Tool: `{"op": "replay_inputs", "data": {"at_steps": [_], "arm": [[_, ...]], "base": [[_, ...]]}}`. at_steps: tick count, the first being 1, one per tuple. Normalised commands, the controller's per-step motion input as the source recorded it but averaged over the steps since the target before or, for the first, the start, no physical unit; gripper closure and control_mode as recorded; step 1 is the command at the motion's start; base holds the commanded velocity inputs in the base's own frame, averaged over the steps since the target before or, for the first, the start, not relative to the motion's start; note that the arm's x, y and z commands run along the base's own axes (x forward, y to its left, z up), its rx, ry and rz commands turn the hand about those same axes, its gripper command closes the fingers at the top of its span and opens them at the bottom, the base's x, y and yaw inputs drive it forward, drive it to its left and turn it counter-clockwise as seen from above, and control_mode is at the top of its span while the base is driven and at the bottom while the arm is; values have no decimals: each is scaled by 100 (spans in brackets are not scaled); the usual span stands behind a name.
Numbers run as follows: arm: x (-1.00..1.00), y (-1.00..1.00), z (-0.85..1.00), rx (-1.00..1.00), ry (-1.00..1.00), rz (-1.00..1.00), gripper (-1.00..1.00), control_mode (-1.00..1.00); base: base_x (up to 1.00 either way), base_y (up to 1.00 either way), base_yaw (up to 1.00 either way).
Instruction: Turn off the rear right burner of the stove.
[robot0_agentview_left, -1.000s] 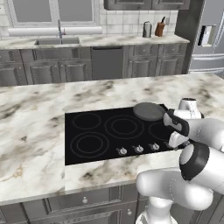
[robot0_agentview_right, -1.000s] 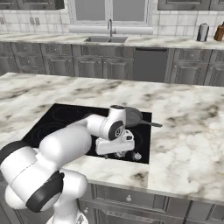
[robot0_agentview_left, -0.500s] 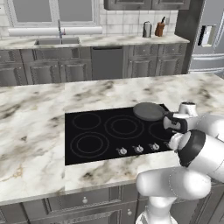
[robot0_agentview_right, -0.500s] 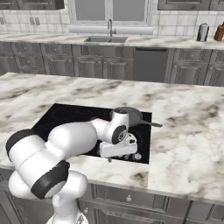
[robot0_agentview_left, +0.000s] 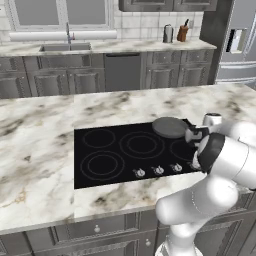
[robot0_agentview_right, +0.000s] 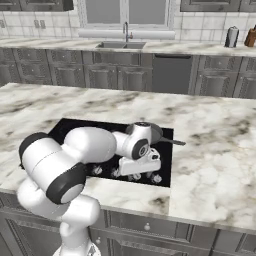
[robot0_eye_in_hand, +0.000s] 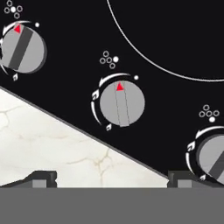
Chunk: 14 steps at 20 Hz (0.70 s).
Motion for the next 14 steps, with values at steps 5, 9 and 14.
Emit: {"op": "replay_inputs", "data": {"at_steps": [5, 9, 14], "arm": [[31, 0, 0, 0, 0, 0, -100, -100], [17, 3, -7, 0, 0, 0, -100, -100], [5, 9, -6, 0, 0, 0, -100, -100]], "base": [[0, 0, 0], [0, 0, 0], [0, 0, 0]]}}
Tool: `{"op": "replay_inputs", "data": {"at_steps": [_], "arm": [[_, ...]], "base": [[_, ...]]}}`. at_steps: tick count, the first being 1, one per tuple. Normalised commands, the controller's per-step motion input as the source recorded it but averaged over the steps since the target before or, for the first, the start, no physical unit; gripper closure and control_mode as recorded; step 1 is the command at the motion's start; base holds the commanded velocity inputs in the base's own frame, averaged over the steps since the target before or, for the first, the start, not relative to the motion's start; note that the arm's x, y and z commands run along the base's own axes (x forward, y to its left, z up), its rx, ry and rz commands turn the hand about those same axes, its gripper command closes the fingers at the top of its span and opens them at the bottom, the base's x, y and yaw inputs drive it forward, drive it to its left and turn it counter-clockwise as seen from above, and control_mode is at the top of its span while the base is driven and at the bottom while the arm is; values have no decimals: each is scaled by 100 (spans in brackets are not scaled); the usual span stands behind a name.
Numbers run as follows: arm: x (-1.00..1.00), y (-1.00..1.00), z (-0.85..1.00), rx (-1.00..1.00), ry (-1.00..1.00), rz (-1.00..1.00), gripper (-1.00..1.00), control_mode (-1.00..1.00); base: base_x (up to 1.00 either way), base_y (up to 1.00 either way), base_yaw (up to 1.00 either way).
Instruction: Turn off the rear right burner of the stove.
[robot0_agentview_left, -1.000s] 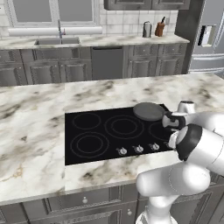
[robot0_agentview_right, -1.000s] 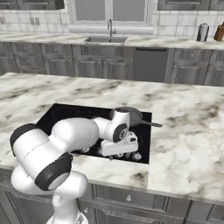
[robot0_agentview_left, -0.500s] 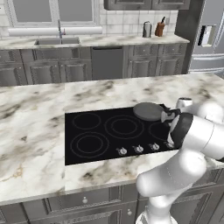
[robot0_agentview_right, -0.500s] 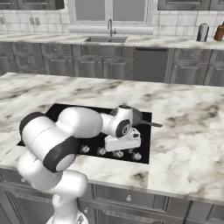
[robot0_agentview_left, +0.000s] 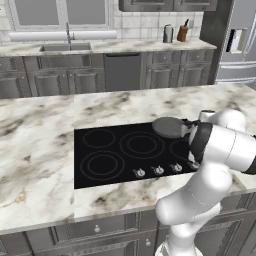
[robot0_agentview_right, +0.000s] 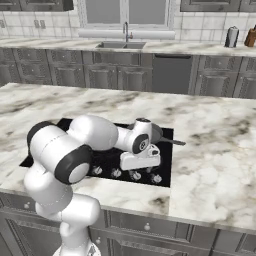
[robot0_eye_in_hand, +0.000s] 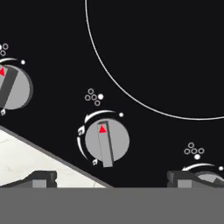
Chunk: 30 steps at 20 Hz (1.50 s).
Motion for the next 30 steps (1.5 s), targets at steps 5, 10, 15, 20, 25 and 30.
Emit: {"op": "replay_inputs", "data": {"at_steps": [5, 10, 15, 20, 25, 30], "arm": [[1, 14, -11, 0, 0, 0, -100, -100], [4, 15, -16, -2, 0, 0, -100, -100], [6, 9, -16, -5, 0, 0, -100, -100], [9, 0, -5, -5, -1, 0, -100, -100], [17, 0, -4, -5, -1, 0, -100, -100], [7, -3, -10, -3, 0, 0, -100, -100]], "base": [[0, 0, 0], [0, 0, 0], [0, 0, 0], [0, 0, 0], [0, 0, 0], [0, 0, 0]]}}
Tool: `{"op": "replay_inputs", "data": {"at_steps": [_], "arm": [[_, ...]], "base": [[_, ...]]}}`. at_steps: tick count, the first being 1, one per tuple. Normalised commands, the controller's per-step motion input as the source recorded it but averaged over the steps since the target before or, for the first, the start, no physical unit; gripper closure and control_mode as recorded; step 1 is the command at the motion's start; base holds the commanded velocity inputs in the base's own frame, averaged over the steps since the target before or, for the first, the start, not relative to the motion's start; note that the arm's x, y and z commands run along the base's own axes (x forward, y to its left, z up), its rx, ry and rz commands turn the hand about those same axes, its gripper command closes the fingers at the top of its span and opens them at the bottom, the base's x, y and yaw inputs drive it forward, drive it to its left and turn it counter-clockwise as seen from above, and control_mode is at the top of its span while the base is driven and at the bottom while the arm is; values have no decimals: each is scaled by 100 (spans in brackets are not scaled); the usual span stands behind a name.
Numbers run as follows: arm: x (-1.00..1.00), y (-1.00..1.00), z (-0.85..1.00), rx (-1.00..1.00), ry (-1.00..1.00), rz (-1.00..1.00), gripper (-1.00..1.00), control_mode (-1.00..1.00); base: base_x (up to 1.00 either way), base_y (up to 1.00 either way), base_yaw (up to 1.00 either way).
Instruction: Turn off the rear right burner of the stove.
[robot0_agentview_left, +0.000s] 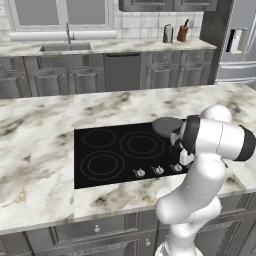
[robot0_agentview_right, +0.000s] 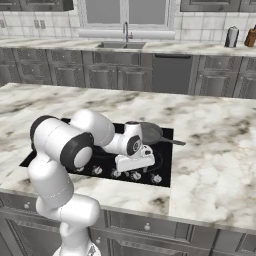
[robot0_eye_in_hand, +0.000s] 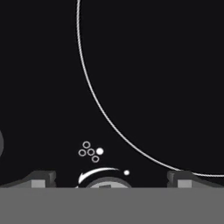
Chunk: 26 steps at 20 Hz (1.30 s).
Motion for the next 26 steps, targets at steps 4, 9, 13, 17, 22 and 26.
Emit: {"op": "replay_inputs", "data": {"at_steps": [4, 9, 13, 17, 22, 26], "arm": [[0, -11, -5, -1, 0, 0, -100, -100], [-1, -3, 0, 0, 0, -1, -100, -100], [0, -1, -3, 0, 0, -2, -100, -100], [-6, 0, -3, 0, 0, -4, -100, -100], [-13, 0, 0, 0, 0, -6, -100, -100], [0, 0, -1, 0, 0, -6, -100, -100]], "base": [[0, 0, 0], [0, 0, 0], [0, 0, 0], [0, 0, 0], [0, 0, 0], [0, 0, 0]]}}
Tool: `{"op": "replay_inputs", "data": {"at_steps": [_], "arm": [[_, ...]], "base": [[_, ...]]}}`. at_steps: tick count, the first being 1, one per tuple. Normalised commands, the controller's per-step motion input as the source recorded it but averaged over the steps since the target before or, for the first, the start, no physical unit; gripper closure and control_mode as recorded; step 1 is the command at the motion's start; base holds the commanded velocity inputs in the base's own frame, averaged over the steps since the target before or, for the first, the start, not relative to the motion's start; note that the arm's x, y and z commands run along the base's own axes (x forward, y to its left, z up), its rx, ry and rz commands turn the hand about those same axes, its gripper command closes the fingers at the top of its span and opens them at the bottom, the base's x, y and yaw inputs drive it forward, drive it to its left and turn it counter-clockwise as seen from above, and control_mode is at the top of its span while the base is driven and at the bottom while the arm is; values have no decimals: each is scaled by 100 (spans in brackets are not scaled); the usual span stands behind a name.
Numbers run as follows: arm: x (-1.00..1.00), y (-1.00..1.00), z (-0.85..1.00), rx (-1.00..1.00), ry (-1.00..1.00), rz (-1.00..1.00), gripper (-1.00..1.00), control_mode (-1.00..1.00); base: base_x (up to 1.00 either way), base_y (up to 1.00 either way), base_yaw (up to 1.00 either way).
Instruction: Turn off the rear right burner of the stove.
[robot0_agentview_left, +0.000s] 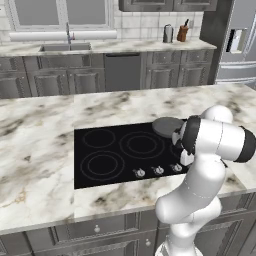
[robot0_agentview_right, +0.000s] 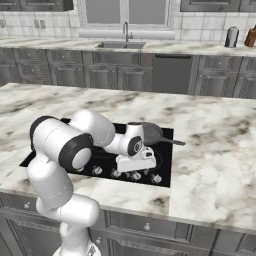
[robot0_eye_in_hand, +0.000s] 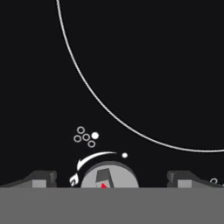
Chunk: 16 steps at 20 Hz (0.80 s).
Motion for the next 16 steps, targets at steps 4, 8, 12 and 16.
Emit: {"op": "replay_inputs", "data": {"at_steps": [4, 8, 12, 16], "arm": [[0, 0, -3, 0, 0, -5, -100, -100], [1, 0, -3, 0, 0, -3, 100, -100], [0, 0, -1, 0, 0, -4, 100, -100], [0, 0, -3, 0, 0, -3, 100, -100]], "base": [[0, 0, 0], [0, 0, 0], [0, 0, 0], [0, 0, 0]]}}
